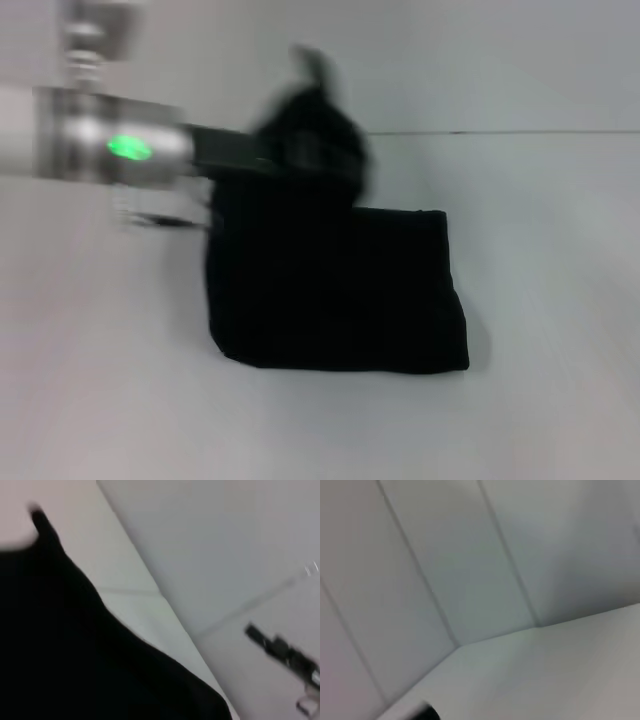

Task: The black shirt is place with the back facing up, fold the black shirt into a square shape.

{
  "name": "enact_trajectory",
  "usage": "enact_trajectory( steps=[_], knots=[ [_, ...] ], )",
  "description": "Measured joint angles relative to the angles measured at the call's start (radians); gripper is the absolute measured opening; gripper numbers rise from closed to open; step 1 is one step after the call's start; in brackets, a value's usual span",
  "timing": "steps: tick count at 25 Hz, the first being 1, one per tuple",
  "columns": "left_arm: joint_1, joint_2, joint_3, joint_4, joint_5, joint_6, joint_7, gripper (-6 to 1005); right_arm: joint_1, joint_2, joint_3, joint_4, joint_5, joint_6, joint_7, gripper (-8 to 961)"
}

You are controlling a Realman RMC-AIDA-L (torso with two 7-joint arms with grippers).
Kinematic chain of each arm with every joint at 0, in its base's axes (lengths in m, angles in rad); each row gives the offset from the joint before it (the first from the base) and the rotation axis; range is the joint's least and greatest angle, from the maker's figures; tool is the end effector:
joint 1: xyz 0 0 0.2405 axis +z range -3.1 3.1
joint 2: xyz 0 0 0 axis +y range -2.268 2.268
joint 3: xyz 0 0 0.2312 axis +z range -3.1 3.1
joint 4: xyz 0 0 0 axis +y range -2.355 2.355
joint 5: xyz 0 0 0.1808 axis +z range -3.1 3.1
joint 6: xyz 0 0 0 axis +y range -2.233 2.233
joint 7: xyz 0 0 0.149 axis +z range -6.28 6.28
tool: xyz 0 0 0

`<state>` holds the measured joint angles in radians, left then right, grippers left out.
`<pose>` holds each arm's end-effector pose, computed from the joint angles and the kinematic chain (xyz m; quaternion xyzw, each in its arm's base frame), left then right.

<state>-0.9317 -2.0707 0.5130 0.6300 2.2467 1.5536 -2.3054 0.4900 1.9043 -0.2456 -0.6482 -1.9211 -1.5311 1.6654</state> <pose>-0.1250 0.3649 0.0073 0.8382 0.4964 0.2258 0.0046 0.2808 0.3234 0.1399 -0.7888 0.3729 0.3663 0.3235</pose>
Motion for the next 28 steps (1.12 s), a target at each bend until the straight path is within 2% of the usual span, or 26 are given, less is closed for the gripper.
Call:
enact_trajectory(
  steps=[2, 3, 4, 5, 7, 9, 11, 14, 17, 19, 23, 26, 28],
  knots=[
    [-0.034, -0.063, 0.064, -0.011, -0.001, -0.056, 0.001, 180, -0.029, -0.028, 0.028, 0.000, 0.003, -0.017, 0.001, 835],
    [-0.043, -0.087, 0.096, -0.030, -0.009, -0.094, 0.002, 183, -0.042, -0.041, 0.038, 0.000, 0.004, -0.023, 0.001, 835],
    [-0.051, -0.100, 0.130, -0.075, -0.042, -0.155, 0.013, 186, -0.050, -0.050, 0.043, -0.001, 0.004, -0.030, 0.001, 835],
    [-0.055, -0.103, 0.150, -0.130, -0.079, -0.201, 0.034, 189, -0.058, -0.059, 0.046, -0.001, 0.007, -0.038, 0.000, 835],
    [-0.058, -0.102, 0.177, -0.296, -0.196, -0.323, 0.119, 195, -0.068, -0.072, 0.047, -0.002, 0.013, -0.045, -0.001, 835],
    [-0.043, -0.103, 0.174, -0.421, -0.296, -0.384, 0.231, 201, -0.070, -0.076, 0.044, -0.007, 0.013, -0.046, -0.002, 835],
    [-0.014, -0.106, 0.163, -0.504, -0.393, -0.384, 0.363, 206, -0.068, -0.076, 0.039, -0.012, 0.011, -0.045, -0.002, 834],
    [0.027, -0.106, 0.158, -0.550, -0.454, -0.303, 0.458, 215, -0.063, -0.075, 0.037, -0.012, 0.006, -0.045, 0.001, 834],
    [0.060, -0.105, 0.157, -0.522, -0.462, -0.180, 0.493, 224, -0.055, -0.073, 0.023, -0.011, -0.010, -0.042, 0.036, 834],
    [0.087, -0.100, 0.155, -0.469, -0.475, -0.072, 0.509, 305, -0.049, -0.074, 0.000, -0.011, -0.028, -0.038, 0.088, 834],
    [0.163, -0.092, 0.150, -0.334, -0.489, 0.012, 0.507, 467, -0.010, -0.092, -0.082, -0.010, -0.111, -0.038, 0.236, 834],
    [0.229, -0.066, 0.182, -0.239, -0.478, 0.025, 0.537, 612, 0.043, -0.102, -0.152, 0.004, -0.201, -0.038, 0.348, 834],
    [0.259, -0.041, 0.220, -0.209, -0.474, 0.034, 0.567, 709, 0.093, -0.095, -0.195, 0.028, -0.280, -0.020, 0.408, 834]
  ],
)
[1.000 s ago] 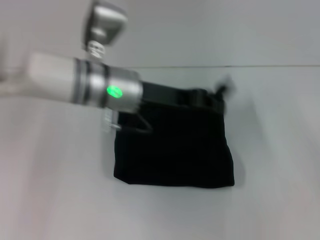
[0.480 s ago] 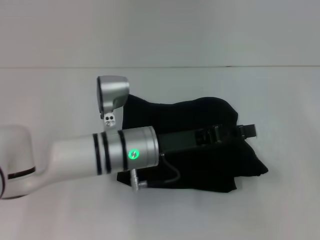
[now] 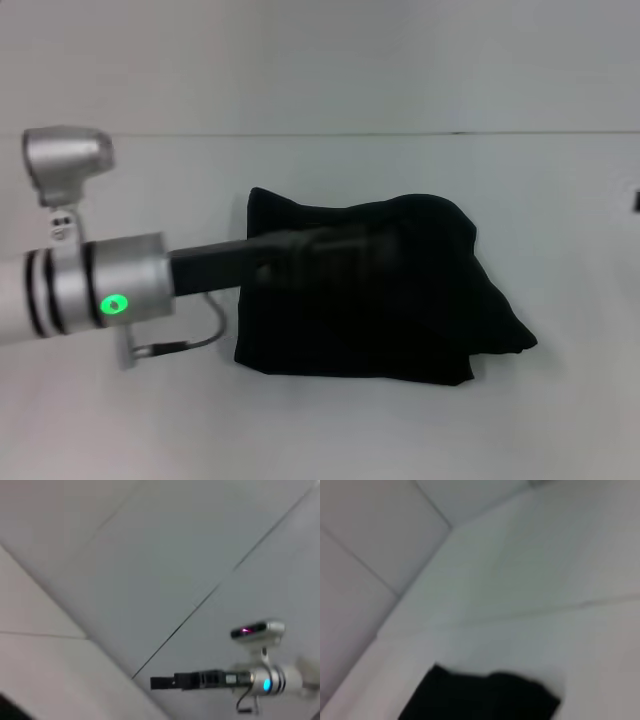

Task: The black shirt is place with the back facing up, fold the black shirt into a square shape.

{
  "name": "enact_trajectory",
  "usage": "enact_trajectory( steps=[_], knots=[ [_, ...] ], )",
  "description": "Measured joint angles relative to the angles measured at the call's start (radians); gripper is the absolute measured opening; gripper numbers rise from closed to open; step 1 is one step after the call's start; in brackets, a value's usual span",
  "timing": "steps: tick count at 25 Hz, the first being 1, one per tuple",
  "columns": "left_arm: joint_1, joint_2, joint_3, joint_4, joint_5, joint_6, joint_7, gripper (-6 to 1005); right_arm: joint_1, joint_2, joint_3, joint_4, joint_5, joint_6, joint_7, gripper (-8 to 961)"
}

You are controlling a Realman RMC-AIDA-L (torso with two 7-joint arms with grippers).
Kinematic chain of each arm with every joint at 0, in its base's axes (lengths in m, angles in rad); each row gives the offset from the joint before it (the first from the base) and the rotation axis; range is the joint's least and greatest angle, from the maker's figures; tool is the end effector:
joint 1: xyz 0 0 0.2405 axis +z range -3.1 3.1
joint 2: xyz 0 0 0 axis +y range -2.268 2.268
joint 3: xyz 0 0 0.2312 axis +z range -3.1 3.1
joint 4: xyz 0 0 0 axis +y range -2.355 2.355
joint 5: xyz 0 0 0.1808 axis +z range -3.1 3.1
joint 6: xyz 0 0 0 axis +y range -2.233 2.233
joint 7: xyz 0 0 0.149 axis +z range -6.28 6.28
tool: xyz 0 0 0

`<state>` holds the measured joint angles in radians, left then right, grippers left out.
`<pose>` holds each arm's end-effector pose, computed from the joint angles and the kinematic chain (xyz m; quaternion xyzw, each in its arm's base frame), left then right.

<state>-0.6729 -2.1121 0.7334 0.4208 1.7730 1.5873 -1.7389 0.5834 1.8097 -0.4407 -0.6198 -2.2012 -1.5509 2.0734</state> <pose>-0.1599 0.3051 -0.0235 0.8425 0.3858 0.3751 0.0237 0.2781 0.3320 0.1194 -0.8032 0.5200 0.2191 0.1910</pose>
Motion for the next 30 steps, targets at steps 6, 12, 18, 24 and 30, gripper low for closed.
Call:
enact_trajectory(
  steps=[6, 12, 18, 24, 30],
  knots=[
    [0.060, 0.051, 0.047, 0.063, 0.037, 0.032, 0.102, 812, 0.073, 0.015, -0.054, 0.082, -0.082, 0.085, 0.086, 834],
    [0.076, 0.051, 0.052, 0.153, 0.178, 0.016, 0.169, 925, 0.132, 0.043, -0.088, 0.159, -0.093, 0.177, 0.136, 834],
    [0.070, 0.058, 0.054, 0.177, 0.232, 0.016, 0.172, 952, 0.157, 0.080, -0.096, 0.184, -0.094, 0.240, 0.151, 834],
    [0.070, 0.055, 0.062, 0.193, 0.294, 0.013, 0.182, 951, 0.162, 0.084, -0.103, 0.209, -0.095, 0.267, 0.172, 834],
    [0.066, 0.053, 0.073, 0.205, 0.300, 0.001, 0.184, 951, 0.166, 0.096, -0.107, 0.241, -0.095, 0.293, 0.182, 834]
  ],
)
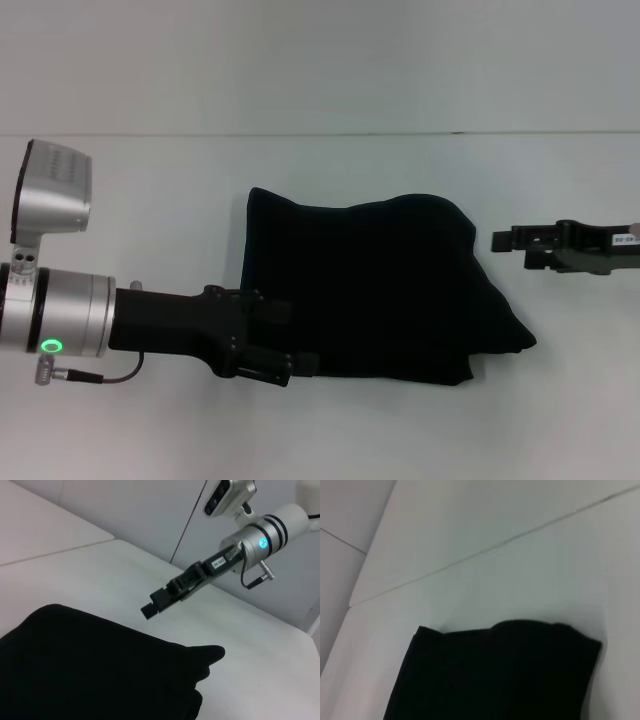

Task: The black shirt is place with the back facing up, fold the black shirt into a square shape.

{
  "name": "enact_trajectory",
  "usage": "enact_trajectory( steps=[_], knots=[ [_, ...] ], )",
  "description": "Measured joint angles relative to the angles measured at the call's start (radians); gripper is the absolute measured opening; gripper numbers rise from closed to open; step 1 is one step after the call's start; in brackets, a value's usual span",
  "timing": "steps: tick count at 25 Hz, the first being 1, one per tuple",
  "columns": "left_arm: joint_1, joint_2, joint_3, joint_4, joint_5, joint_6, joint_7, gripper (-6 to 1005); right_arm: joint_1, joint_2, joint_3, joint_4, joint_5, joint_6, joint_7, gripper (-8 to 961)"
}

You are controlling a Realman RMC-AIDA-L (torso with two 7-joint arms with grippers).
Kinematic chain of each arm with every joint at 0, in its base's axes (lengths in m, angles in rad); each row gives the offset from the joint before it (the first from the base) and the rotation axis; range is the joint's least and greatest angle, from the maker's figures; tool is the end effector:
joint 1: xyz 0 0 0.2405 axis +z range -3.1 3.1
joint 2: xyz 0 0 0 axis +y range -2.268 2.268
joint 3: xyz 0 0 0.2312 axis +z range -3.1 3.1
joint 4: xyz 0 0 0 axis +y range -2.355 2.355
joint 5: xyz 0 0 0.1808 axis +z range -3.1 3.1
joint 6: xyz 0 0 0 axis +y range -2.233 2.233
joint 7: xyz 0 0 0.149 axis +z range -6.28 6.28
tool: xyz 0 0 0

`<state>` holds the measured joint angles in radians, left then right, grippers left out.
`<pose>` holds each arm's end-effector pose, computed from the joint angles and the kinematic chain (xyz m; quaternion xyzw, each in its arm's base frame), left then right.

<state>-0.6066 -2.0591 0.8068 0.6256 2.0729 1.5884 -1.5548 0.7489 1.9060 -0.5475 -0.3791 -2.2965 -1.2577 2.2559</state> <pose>-0.2085 0.2952 -0.0105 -0.9500 -0.2489 -0.1858 0.0313 0.2552 0.3584 0.0288 -0.7561 0.6158 0.1669 0.1456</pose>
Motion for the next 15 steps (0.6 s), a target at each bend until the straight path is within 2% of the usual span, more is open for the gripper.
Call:
enact_trajectory(
  steps=[7, 15],
  knots=[
    [-0.005, 0.000, -0.006, 0.001, -0.006, -0.007, 0.009, 951, 0.010, 0.036, -0.022, 0.027, 0.000, 0.057, 0.001, 835],
    [-0.011, -0.001, -0.005, -0.001, -0.005, -0.028, 0.012, 950, 0.017, 0.046, -0.035, 0.043, 0.004, 0.082, 0.001, 836]
  ],
)
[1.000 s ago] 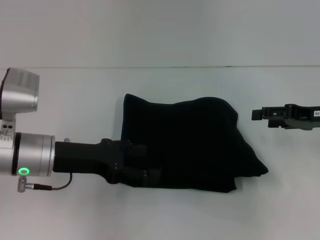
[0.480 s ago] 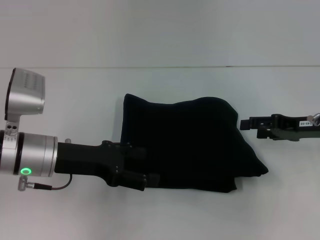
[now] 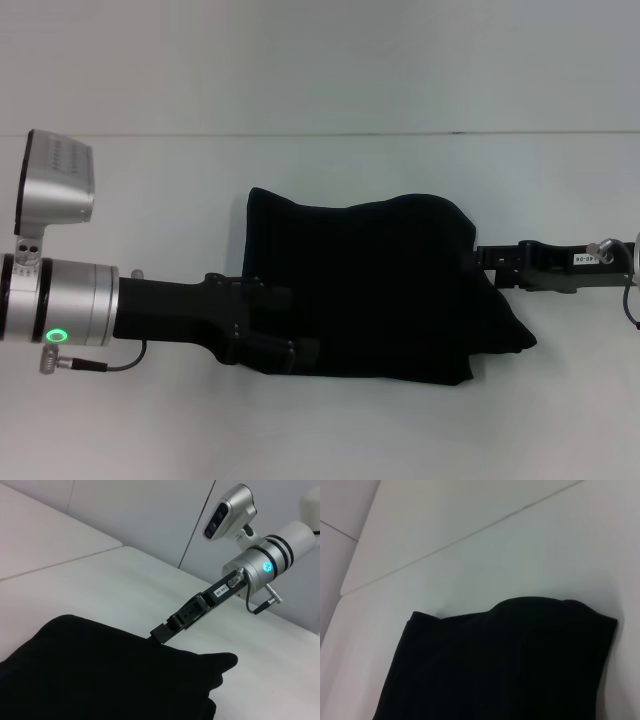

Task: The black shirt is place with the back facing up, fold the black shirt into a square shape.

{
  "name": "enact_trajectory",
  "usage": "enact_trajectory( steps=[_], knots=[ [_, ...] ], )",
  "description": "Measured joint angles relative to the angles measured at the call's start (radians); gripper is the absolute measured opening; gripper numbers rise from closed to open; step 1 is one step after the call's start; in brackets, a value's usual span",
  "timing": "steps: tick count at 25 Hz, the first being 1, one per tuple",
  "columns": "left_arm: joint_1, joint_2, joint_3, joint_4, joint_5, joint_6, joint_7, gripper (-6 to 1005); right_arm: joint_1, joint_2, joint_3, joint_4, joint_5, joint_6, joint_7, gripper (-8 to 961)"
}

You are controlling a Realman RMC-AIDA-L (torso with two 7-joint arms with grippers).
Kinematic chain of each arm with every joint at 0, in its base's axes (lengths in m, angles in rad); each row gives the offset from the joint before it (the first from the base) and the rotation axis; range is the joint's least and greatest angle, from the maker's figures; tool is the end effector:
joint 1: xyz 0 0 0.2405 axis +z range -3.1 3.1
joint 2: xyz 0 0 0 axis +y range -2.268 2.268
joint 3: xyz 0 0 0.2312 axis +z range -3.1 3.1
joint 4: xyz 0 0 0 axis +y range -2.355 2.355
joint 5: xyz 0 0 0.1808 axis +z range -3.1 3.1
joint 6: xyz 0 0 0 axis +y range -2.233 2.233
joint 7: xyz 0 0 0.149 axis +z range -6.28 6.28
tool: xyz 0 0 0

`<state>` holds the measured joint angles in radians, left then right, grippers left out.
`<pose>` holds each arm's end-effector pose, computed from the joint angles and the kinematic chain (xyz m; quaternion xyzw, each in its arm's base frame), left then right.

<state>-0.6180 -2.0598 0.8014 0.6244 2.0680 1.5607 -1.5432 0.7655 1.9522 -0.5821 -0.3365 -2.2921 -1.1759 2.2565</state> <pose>-0.2065 0.3017 -0.0101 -0.9511 -0.2418 -0.1865 0.0462 0.2513 0.3557 0.0014 -0.7525 0.6240 0.1550 0.1425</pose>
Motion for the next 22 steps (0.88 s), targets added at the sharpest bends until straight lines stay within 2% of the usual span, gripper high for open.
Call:
enact_trajectory(
  steps=[3, 9, 14, 22],
  knots=[
    [0.000, 0.000, 0.000, 0.000, -0.001, -0.006, 0.000, 950, 0.000, 0.001, 0.006, 0.000, 0.002, 0.001, 0.000, 835],
    [-0.003, 0.000, 0.001, -0.002, 0.001, -0.022, -0.004, 950, 0.010, 0.014, 0.002, 0.001, 0.003, 0.003, -0.002, 710],
    [-0.007, 0.000, 0.005, -0.004, 0.004, -0.033, -0.006, 949, 0.016, 0.024, 0.001, -0.005, 0.003, 0.009, 0.000, 477],
    [-0.008, 0.000, 0.007, -0.006, 0.006, -0.039, -0.006, 949, 0.015, 0.024, 0.010, -0.009, 0.003, 0.016, -0.002, 299]
  ],
)
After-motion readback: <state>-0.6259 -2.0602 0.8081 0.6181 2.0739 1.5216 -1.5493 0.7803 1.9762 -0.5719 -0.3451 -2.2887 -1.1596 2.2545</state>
